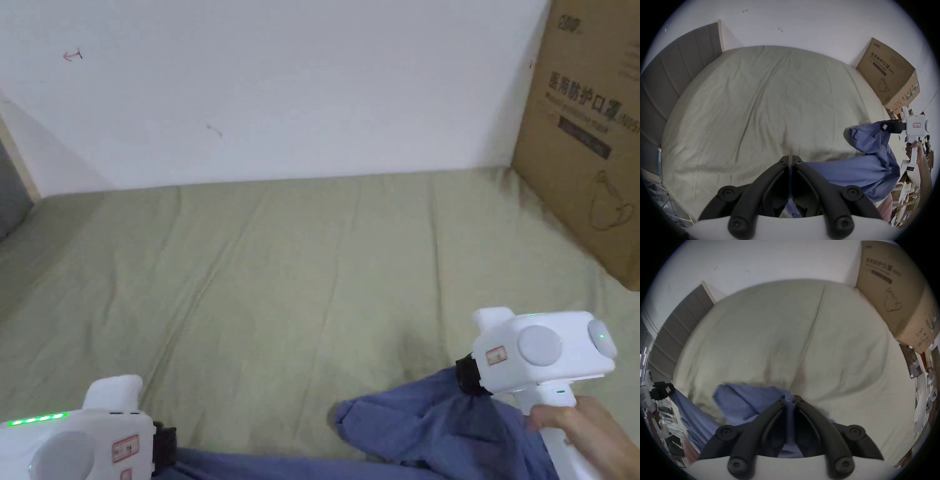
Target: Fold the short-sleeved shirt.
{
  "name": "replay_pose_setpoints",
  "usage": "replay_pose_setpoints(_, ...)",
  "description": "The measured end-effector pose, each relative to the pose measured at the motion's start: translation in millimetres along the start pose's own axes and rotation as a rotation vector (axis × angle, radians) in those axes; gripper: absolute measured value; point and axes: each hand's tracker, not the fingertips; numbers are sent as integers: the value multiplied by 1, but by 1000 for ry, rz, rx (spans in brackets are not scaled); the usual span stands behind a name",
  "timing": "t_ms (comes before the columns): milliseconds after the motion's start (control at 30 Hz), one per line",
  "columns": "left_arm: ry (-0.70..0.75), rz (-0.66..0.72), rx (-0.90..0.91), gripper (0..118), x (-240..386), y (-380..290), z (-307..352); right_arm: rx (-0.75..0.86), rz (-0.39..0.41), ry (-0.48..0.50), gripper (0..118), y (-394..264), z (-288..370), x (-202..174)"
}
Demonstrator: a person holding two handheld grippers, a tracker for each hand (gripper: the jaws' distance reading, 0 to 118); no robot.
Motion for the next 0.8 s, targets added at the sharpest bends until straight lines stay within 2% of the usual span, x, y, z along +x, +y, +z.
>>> replay_pose_setpoints(100,-40,-81,59,1,7,17,32,103,-26,-18,6,12,55,15)
replay_pose_setpoints(167,8,-110,112,1,12,30,54,179,-62,-23,6,17,100,21)
replay_pose_setpoints(267,9,-79,206,1,14,56,88,290,-122,-22,6,25,162,36)
replay_pose_setpoints(367,9,-80,289,1,16,79,123,370,-117,-68,6,34,221,46)
replay_pose_setpoints(467,75,-114,360,1,19,102,155,454,-186,-86,6,51,265,73)
replay_pose_setpoints(500,85,-112,381,1,26,107,171,487,-239,-71,6,54,281,79)
replay_pose_setpoints(567,81,-76,420,1,27,121,192,548,-280,-25,6,60,309,81)
replay_pose_setpoints(800,67,-76,535,1,35,188,236,645,-278,-32,6,113,364,74)
